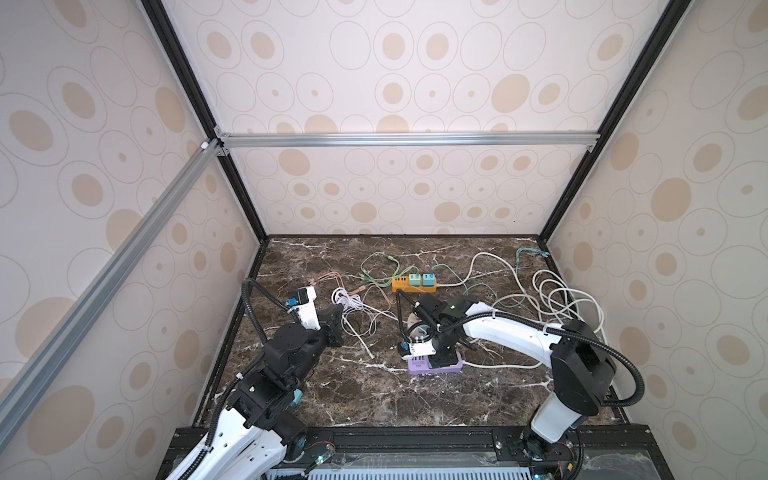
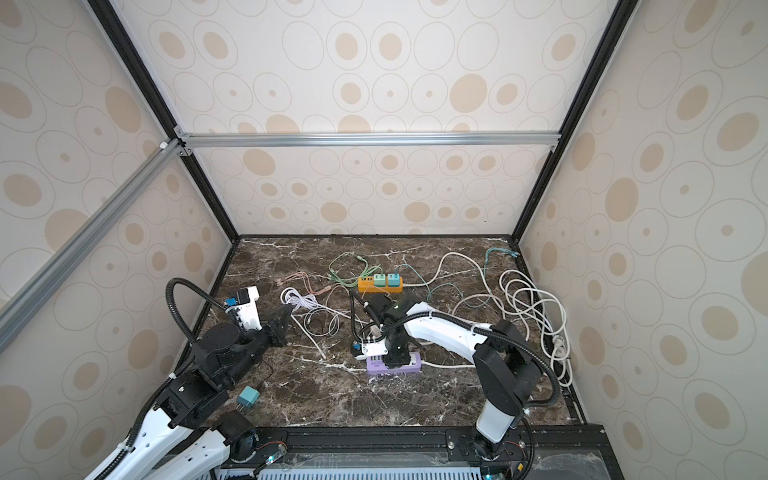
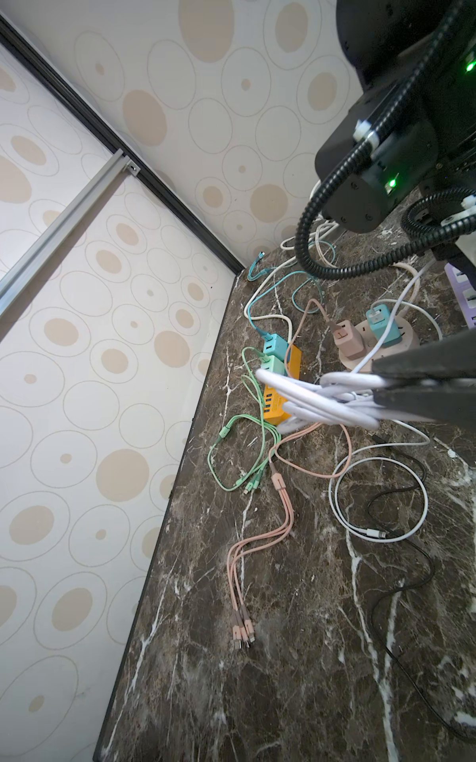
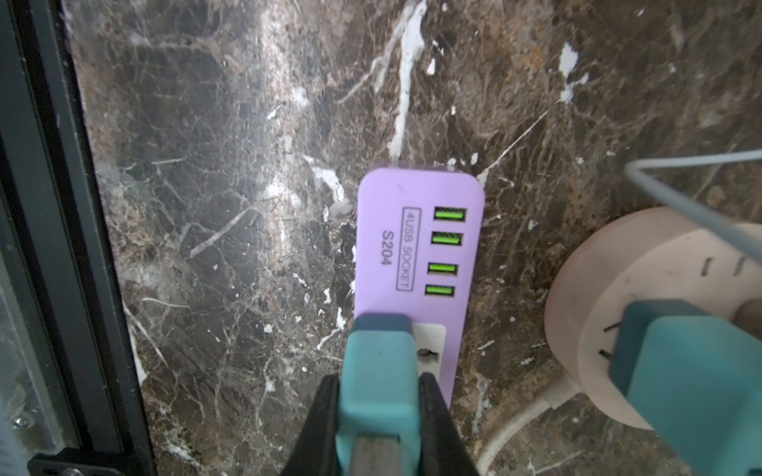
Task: Insert the plug
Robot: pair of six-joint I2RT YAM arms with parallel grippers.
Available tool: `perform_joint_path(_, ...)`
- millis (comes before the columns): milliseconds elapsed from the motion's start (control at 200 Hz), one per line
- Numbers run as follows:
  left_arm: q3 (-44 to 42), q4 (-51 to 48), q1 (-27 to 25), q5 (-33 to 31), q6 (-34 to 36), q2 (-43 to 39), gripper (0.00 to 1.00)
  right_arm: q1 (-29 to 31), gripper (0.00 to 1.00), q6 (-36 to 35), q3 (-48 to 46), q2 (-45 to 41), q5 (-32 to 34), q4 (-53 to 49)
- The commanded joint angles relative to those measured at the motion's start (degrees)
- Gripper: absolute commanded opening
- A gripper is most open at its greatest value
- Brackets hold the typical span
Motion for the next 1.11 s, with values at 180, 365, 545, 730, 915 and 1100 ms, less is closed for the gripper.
perform_joint_path(180, 3.94, -14.13, 0.27, -17.5, -6.29, 1.61, 0.0, 2.28, 0.0, 4.89, -2.71, 6.52, 0.21, 1.61)
perform_joint_path(365, 6.91, -23.09, 0.68, -24.17, -9.23, 1.99, 0.0, 2.68, 0.0, 5.57, 2.59, 7.39, -2.31, 1.76)
perform_joint_path(545, 7.82, -30.04, 1.53, -28.0, -14.52, 5.23, 0.0, 3.64, 0.1, 5.46, 7.7, 11.24, -0.44, -1.74)
perform_joint_path(730, 5.67, -28.77, 2.27, -26.56, -14.46, 5.92, 0.0, 3.58, 0.48, 6.93, 7.88, 7.18, -4.1, -2.2)
perform_joint_path(915, 4.04, -31.45, 2.41, -26.78, -19.93, 7.18, 0.0, 3.11, 1.0, 9.54, 5.17, -0.75, -2.87, -0.05)
perform_joint_path(1100, 1.12, -34.98, 2.51, -27.7, -25.88, 6.65, 0.0, 0.97, 1.0, 9.47, 1.53, -8.53, 1.01, 0.5)
